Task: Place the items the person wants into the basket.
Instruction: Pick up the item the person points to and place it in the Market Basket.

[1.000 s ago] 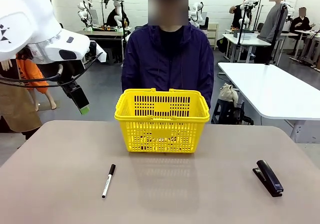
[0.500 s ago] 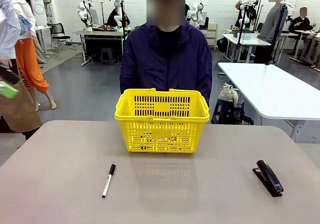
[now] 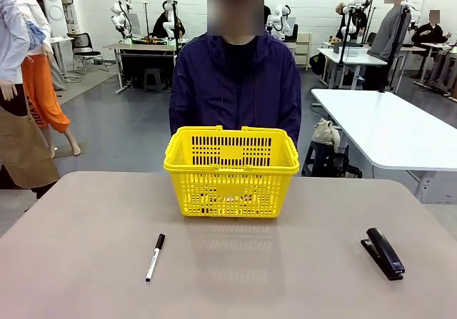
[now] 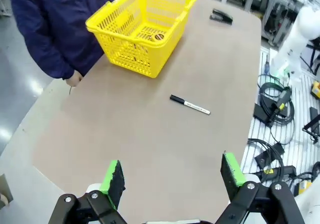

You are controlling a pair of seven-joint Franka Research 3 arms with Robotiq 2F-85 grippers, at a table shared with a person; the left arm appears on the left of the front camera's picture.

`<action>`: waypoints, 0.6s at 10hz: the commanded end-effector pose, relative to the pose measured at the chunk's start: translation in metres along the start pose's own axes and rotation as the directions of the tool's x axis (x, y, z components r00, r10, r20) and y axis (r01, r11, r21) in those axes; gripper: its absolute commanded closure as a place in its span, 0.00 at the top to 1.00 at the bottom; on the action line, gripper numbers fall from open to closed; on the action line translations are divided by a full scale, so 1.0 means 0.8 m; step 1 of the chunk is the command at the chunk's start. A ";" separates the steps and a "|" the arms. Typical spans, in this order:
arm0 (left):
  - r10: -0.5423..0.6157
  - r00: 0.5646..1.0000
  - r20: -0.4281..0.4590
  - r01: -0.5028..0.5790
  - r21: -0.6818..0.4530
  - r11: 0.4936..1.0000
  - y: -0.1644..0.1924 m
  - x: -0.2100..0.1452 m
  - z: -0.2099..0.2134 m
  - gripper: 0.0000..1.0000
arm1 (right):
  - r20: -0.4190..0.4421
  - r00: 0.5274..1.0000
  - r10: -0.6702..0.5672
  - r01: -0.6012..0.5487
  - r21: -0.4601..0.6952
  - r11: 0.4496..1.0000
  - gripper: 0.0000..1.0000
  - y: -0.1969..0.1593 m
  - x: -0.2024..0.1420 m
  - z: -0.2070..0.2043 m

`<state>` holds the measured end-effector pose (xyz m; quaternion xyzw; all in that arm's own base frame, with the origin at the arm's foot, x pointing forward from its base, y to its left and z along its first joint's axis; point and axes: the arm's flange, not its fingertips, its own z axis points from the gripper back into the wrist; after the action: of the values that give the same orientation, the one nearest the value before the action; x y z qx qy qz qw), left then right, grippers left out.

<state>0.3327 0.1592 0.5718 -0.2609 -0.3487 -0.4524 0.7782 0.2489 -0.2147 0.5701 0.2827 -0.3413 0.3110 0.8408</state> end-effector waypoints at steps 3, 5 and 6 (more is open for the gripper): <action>0.001 0.997 0.079 -0.002 0.012 1.000 -0.003 -0.018 0.027 1.00 | 0.038 0.999 0.012 -0.013 0.018 1.000 1.00 -0.002 0.003 0.000; -0.008 0.994 0.110 0.007 0.012 1.000 -0.007 -0.018 0.028 1.00 | 0.038 0.999 0.012 -0.013 0.018 1.000 1.00 -0.002 0.003 0.000; 0.000 0.994 0.109 -0.001 0.011 1.000 -0.005 -0.020 0.030 1.00 | 0.038 0.999 0.012 -0.013 0.018 1.000 1.00 -0.002 0.003 0.000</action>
<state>0.3118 0.1840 0.5767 -0.2793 -0.3872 -0.4300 0.7662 0.2489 -0.2146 0.5701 0.2827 -0.3413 0.3110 0.8408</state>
